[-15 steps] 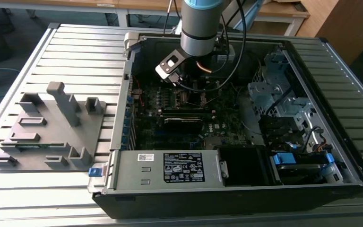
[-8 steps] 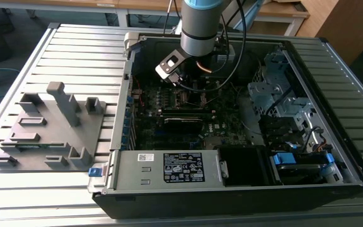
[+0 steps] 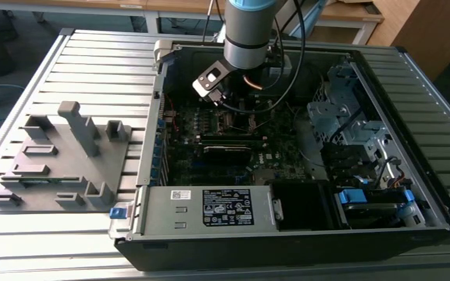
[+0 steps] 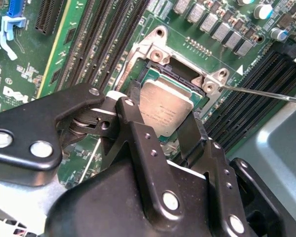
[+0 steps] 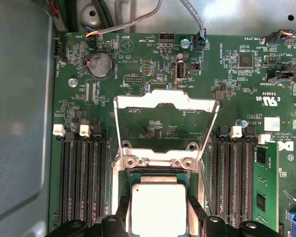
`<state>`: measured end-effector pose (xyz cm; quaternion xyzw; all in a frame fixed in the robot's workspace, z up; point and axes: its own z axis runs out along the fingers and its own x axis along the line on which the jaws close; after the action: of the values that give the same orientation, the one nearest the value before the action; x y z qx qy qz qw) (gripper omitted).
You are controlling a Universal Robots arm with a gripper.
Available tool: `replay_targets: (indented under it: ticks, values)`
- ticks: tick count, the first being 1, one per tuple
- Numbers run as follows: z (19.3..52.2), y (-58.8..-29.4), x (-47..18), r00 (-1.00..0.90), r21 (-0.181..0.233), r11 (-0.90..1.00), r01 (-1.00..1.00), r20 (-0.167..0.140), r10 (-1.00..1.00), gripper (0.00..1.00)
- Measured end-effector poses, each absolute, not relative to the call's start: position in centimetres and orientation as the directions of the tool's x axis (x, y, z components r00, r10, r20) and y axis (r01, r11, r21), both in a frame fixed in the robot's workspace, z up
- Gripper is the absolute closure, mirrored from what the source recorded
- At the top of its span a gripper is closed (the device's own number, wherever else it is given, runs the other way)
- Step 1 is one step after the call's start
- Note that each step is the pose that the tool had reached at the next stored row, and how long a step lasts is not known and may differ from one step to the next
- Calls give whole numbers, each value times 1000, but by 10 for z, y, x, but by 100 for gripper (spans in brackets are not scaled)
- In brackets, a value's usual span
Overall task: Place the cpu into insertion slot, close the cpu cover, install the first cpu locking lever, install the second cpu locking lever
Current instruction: 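Place the cpu into insertion slot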
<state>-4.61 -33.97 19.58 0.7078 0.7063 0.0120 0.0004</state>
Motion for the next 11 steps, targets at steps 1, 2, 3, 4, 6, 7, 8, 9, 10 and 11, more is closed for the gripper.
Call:
replay_targets:
  ticks: [1, 2, 3, 4, 6, 7, 8, 9, 10, 11]
  values:
    - [196, -340, -46, 4, 17, -4, 1000, 16, 1000, 46]
    - [196, -340, -46, 4, 18, -4, 1000, 17, 1000, 46]
    - [195, -340, -46, 4, 18, -5, 1000, 17, 1000, 46]
    - [195, -340, -46, 4, 18, -5, 1000, 17, 1000, 46]
    - [195, -340, -46, 4, 18, -5, 1000, 17, 1000, 46]
    - [195, -340, -46, 4, 18, -5, 1000, 17, 1000, 46]
    - [195, -340, -46, 4, 18, -5, 1000, 17, 1000, 46]
    - [194, -340, -46, 4, 18, -5, 1000, 17, 1000, 46]
    - [194, -340, -46, 4, 18, -5, 1000, 17, 1000, 46]
    - [194, -340, -46, 4, 18, -5, 1000, 17, 1000, 46]
